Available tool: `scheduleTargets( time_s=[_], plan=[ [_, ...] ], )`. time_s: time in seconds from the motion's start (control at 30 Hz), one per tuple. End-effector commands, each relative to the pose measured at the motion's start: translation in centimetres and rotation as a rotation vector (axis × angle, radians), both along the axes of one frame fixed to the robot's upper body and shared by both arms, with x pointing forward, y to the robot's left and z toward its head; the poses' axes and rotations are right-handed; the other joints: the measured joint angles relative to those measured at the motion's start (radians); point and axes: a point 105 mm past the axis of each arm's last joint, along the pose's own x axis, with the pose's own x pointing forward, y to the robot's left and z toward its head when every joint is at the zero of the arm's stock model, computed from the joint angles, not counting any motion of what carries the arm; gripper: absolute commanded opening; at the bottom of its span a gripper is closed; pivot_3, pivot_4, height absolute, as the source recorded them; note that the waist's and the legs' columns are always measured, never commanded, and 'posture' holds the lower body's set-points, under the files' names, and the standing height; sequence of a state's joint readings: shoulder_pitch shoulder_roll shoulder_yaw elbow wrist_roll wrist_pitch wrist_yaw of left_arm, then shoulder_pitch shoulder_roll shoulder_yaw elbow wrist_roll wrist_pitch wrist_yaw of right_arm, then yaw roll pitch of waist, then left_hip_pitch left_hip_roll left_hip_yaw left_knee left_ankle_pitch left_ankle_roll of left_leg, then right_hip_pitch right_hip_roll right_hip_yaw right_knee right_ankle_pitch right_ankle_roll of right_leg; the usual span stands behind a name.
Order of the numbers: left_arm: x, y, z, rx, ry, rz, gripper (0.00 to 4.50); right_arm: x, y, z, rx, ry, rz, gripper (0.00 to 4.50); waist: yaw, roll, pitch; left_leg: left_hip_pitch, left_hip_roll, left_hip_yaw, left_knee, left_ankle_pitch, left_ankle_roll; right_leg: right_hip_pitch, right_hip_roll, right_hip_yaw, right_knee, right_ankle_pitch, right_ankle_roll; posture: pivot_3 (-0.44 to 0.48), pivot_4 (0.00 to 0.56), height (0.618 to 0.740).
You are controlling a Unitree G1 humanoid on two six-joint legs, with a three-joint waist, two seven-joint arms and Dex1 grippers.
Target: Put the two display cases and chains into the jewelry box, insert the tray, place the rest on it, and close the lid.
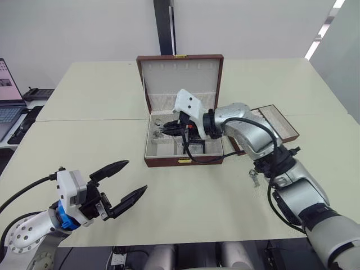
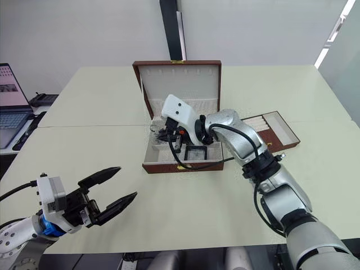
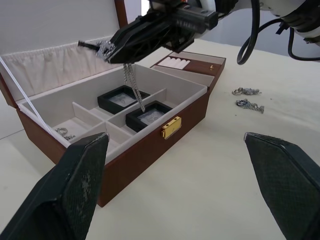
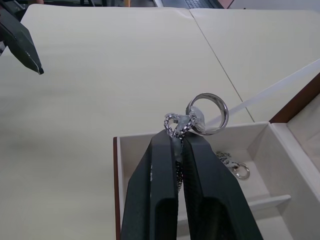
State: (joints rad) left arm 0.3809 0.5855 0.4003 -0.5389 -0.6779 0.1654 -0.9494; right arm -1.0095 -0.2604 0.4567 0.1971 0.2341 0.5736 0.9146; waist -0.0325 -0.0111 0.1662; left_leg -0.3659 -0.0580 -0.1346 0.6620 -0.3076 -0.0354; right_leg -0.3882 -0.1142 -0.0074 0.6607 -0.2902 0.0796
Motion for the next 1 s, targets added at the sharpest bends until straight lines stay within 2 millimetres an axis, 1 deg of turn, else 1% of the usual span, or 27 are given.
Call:
scheduleTargets(
  time_s=[0.03, 0.23, 0.47, 0.53, 0.57, 0.63, 0.8, 0.87, 0.97, 1.0],
  plan=[
    [0.0, -0.1, 0.6, 0.004, -0.043, 0.003, 4.50, 0.2, 0.8, 0.4, -0.012, -0.058, 0.027, 0.03, 0.000, 0.000, 0.000, 0.000, 0.000, 0.000, 0.000, 0.000, 0.000, 0.000, 0.000, 0.000, 0.000, 0.000, 0.000, 0.000, 0.150, 0.740],
    [0.2, 0.1, 0.6, -0.021, -0.044, 0.042, 4.50, 0.6, 1.7, -1.6, -0.059, -0.030, 0.027, 0.03, -0.001, 0.000, 0.000, 0.000, 0.000, 0.000, 0.000, 0.000, -0.001, -0.001, 0.001, 0.000, 0.000, 0.000, 0.000, 0.000, 0.150, 0.740],
    [0.3, 0.2, 0.4, -0.028, -0.037, 0.067, 4.50, 0.9, 2.1, -2.5, -0.079, 0.007, 0.012, 0.03, -0.001, 0.001, 0.000, 0.000, 0.000, 0.000, 0.000, 0.000, -0.002, -0.001, 0.002, 0.001, 0.000, 0.000, -0.001, 0.000, 0.150, 0.740],
    [0.3, 0.3, 0.4, -0.027, -0.037, 0.067, 4.50, 1.0, 2.1, -2.3, -0.069, 0.004, 0.000, 0.65, -0.001, 0.001, 0.000, 0.000, 0.000, 0.000, 0.000, 0.000, -0.002, -0.001, 0.002, 0.001, 0.000, 0.000, -0.001, 0.000, 0.150, 0.740],
    [0.4, 0.3, 0.4, -0.027, -0.037, 0.066, 4.50, 1.1, 2.1, -2.2, -0.064, 0.002, -0.005, 0.84, -0.001, 0.001, 0.000, 0.000, 0.000, 0.000, 0.000, 0.000, -0.002, -0.001, 0.002, 0.001, 0.000, 0.000, -0.001, 0.000, 0.150, 0.740],
    [0.4, 0.3, 0.4, -0.028, -0.035, 0.066, 4.50, 1.1, 2.1, -1.7, -0.041, 0.006, -0.007, 1.36, -0.001, 0.001, 0.000, 0.000, 0.000, 0.000, 0.000, -0.001, -0.002, -0.001, 0.003, 0.001, 0.000, 0.001, -0.001, 0.000, 0.150, 0.740],
    [0.6, 0.3, 0.4, -0.030, -0.031, 0.067, 4.50, 1.3, 1.8, -0.6, -0.011, -0.016, -0.017, 2.83, -0.001, 0.001, 0.000, 0.000, 0.000, 0.000, 0.000, -0.001, -0.003, -0.001, 0.003, 0.001, 0.000, 0.001, -0.001, 0.000, 0.150, 0.740],
    [0.8, 0.3, 0.3, -0.032, -0.028, 0.073, 4.50, 1.2, 1.4, -0.1, -0.003, -0.033, -0.015, 3.40, -0.001, 0.001, 0.001, 0.000, 0.000, 0.000, 0.000, -0.001, -0.003, -0.001, 0.004, 0.001, 0.000, 0.001, -0.001, 0.000, 0.150, 0.740],
    [1.2, 0.8, 0.3, -0.040, -0.013, 0.107, 4.50, 0.8, 0.2, 1.2, 0.034, -0.094, -0.017, 4.45, 0.001, 0.001, 0.001, 0.000, 0.000, -0.001, 0.000, -0.001, -0.003, -0.001, 0.004, 0.001, 0.000, 0.001, -0.001, 0.000, 0.150, 0.740],
    [1.3, 1.0, 0.3, -0.041, -0.010, 0.115, 4.50, 0.8, -0.1, 1.5, 0.042, -0.110, -0.022, 4.48, 0.001, 0.001, 0.001, 0.000, 0.000, -0.001, 0.000, -0.001, -0.003, -0.001, 0.004, 0.001, 0.000, 0.001, -0.001, 0.000, 0.150, 0.740]
  ],
)
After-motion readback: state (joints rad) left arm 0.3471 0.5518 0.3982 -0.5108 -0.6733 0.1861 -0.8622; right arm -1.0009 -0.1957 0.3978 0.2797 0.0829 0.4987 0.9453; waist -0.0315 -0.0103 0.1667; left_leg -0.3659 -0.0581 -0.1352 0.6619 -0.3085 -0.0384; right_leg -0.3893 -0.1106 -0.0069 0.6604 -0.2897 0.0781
